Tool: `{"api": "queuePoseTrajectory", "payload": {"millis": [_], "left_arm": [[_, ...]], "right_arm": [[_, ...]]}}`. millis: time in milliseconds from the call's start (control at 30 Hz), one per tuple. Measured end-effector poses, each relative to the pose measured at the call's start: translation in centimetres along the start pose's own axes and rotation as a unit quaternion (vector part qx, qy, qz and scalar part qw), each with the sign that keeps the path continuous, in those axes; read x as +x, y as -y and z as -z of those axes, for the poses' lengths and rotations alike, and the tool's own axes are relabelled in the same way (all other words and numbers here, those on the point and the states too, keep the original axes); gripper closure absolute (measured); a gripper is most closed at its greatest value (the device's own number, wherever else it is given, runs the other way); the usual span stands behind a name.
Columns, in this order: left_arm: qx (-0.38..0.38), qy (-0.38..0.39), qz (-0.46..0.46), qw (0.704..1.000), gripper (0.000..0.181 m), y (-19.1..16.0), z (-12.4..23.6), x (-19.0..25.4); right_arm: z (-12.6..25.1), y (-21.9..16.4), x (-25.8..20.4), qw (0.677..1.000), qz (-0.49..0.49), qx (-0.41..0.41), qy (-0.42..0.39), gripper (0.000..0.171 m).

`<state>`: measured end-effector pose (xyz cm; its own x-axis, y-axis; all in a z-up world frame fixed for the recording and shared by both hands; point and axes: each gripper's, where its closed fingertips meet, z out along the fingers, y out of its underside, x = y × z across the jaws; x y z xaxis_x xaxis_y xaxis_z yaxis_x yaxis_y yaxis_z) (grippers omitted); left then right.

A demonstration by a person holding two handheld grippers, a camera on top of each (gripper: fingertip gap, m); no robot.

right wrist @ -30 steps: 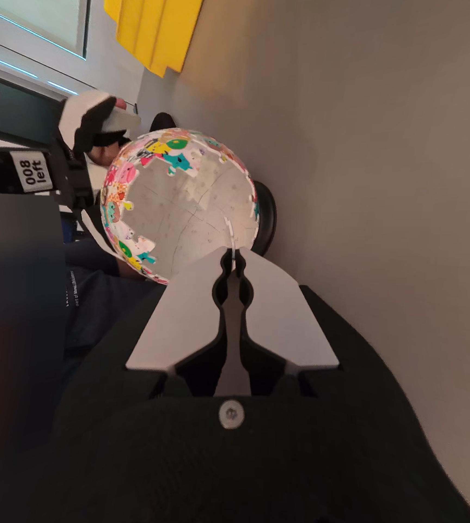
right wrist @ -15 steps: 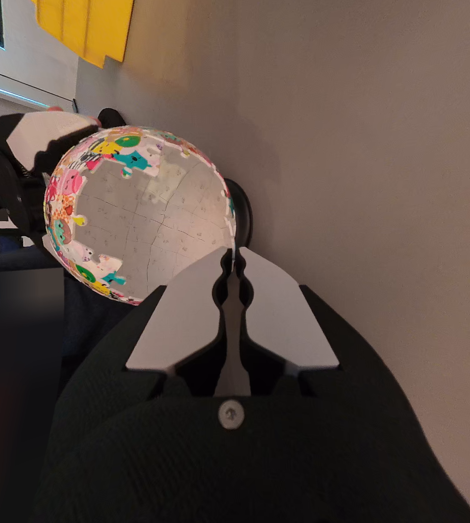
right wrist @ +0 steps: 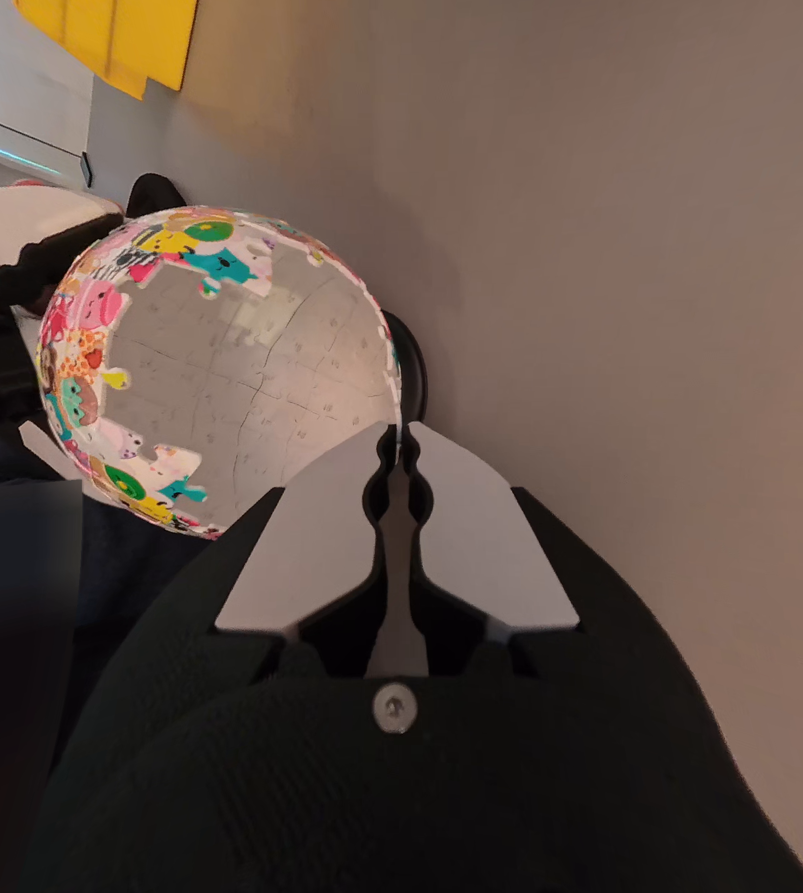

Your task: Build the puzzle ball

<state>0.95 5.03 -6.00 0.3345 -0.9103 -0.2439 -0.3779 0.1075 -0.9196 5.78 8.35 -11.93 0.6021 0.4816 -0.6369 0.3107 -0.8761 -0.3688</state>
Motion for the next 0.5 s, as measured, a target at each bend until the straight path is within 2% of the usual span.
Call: {"api": "queuePoseTrajectory", "payload": {"millis": [167,267,367,500], "left_arm": [[-0.001,0.002,-0.001,1.0,0.069,0.3,0.0,0.0],[0.014,0.004,0.0,1.0,0.076,0.8,0.3,-0.1],[0.035,0.008,0.002,0.999,0.075,1.4,0.7,-0.4],[0.074,-0.003,0.046,0.996,0.076,2.5,1.6,-1.0]], "right_arm": [[0.0,0.2,0.1,1.0,0.002,0.01,0.0,0.169],[-0.1,0.3,0.2,1.0,0.007,0.013,-0.005,0.168],[-0.2,0.3,0.2,1.0,0.008,0.017,-0.007,0.169],[-0.1,0.3,0.2,1.0,0.012,0.023,-0.013,0.169]]}}
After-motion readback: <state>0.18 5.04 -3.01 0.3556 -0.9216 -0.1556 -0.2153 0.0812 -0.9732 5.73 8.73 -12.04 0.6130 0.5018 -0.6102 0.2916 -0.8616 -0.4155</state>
